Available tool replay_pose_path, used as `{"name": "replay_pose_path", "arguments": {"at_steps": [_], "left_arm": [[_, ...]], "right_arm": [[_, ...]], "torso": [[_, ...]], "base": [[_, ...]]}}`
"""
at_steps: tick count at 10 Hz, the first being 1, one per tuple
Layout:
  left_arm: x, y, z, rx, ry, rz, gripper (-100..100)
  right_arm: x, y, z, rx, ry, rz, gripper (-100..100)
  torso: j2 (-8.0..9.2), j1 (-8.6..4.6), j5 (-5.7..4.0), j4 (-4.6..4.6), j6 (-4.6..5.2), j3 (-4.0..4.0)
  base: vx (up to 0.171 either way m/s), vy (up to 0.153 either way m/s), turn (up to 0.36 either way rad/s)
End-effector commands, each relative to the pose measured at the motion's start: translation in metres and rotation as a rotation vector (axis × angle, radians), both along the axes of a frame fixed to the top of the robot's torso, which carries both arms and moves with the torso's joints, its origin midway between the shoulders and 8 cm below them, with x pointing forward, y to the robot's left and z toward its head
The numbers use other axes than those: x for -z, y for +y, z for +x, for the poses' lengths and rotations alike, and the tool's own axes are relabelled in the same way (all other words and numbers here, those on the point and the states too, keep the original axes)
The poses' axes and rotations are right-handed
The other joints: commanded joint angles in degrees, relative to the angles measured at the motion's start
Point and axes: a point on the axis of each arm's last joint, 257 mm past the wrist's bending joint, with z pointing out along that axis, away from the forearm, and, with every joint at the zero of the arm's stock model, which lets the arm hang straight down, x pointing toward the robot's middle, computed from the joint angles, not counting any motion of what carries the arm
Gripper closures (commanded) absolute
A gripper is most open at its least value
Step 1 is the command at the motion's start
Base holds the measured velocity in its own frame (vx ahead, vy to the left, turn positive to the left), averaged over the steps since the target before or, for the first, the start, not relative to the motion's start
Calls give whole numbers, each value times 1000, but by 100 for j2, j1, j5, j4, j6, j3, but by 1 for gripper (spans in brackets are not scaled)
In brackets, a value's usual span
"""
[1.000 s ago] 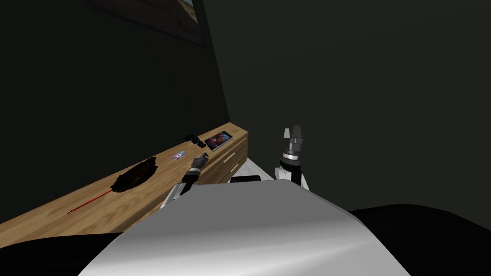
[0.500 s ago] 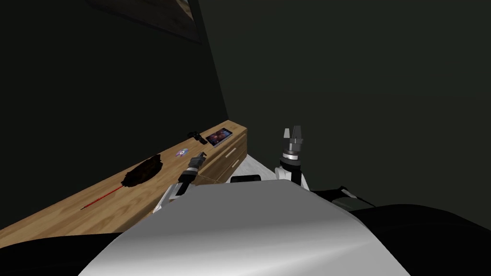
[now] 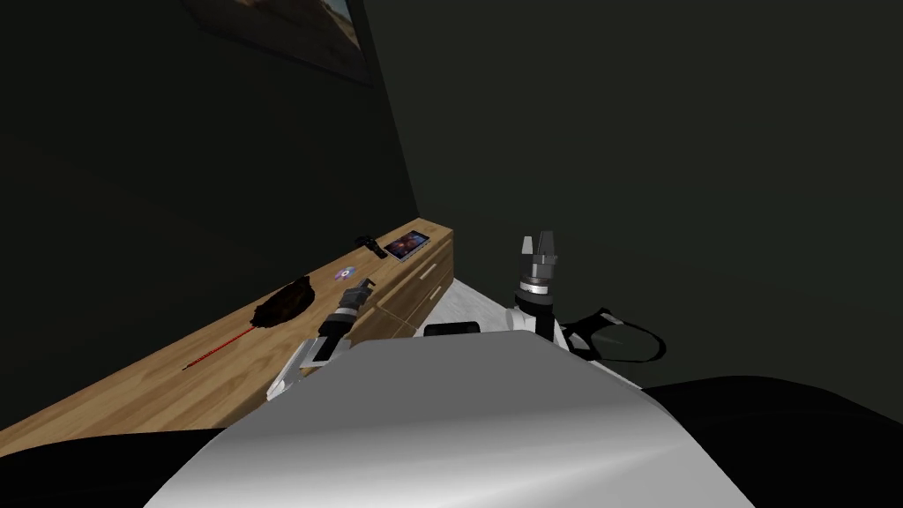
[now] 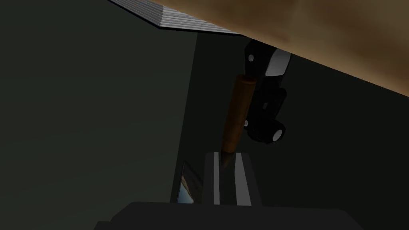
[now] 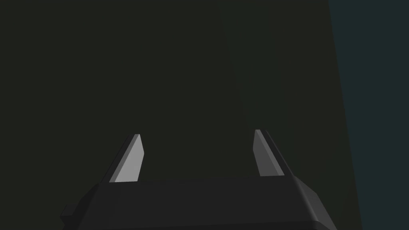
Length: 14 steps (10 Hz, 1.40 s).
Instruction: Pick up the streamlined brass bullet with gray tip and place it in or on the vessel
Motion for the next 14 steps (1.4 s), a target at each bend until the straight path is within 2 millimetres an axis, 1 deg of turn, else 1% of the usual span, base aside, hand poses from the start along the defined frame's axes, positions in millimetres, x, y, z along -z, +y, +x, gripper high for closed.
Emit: {"name": "replay_pose_path", "arguments": {"at_steps": [1, 2, 3, 4, 5, 6, 8, 9, 10, 12, 13, 14], "left_arm": [[-6, 8, -1, -1, -3, -11, 100], [-9, 13, -1, -3, -3, -15, 100], [-14, 24, -2, -9, -2, -18, 100], [-17, 29, -2, -13, -1, -18, 100], [-21, 39, -3, -22, 2, -15, 100], [-24, 44, -4, -26, 3, -12, 100], [-33, 67, -6, -51, 13, 4, 100], [-36, 73, -7, -59, 16, 8, 100], [-42, 86, -8, -78, 21, 18, 100], [-50, 100, -9, -100, 28, 30, 100], [-58, 115, -9, -127, 34, 43, 100], [-62, 123, -9, -141, 38, 49, 100]], "right_arm": [[0, 0, 0, 0, 0, 0, 0], [0, 0, 0, 0, 0, 0, 0], [0, 0, 0, 0, 0, 0, 0], [0, 0, 0, 0, 0, 0, 0], [0, 0, 0, 0, 0, 0, 0], [0, 0, 0, 0, 0, 0, 0], [0, 0, 0, 0, 0, 0, 0], [0, 0, 0, 0, 0, 0, 0], [0, 0, 0, 0, 0, 0, 0], [0, 0, 0, 0, 0, 0, 0], [0, 0, 0, 0, 0, 0, 0], [0, 0, 0, 0, 0, 0, 0]], "torso": [[0, 0, 0, 0, 0, 0], [-6, -5, -2, -1, -1, -4], [-9, -3, -1, -2, -1, -6], [15, 5, 1, 1, 0, 7], [12, 4, 1, 3, -2, 8], [-6, 2, -1, 1, 1, -2], [-33, 9, 1, -6, 1, -19], [-32, 11, 0, -6, 0, -18], [-43, 5, 1, -8, 0, -23], [-61, 6, 0, -12, -1, -34], [-71, 4, -1, -13, 0, -39], [-77, 16, 1, -15, -2, -43]], "base": [[-166, 75, -108], [-163, 80, -92], [-252, 102, -196], [-225, 91, -154], [-162, 79, -159], [-117, 88, -118], [-122, 92, -134], [-98, 72, -89], [-74, 79, -92], [-47, 75, -47], [-24, 100, -33], [-15, 101, -23]]}}
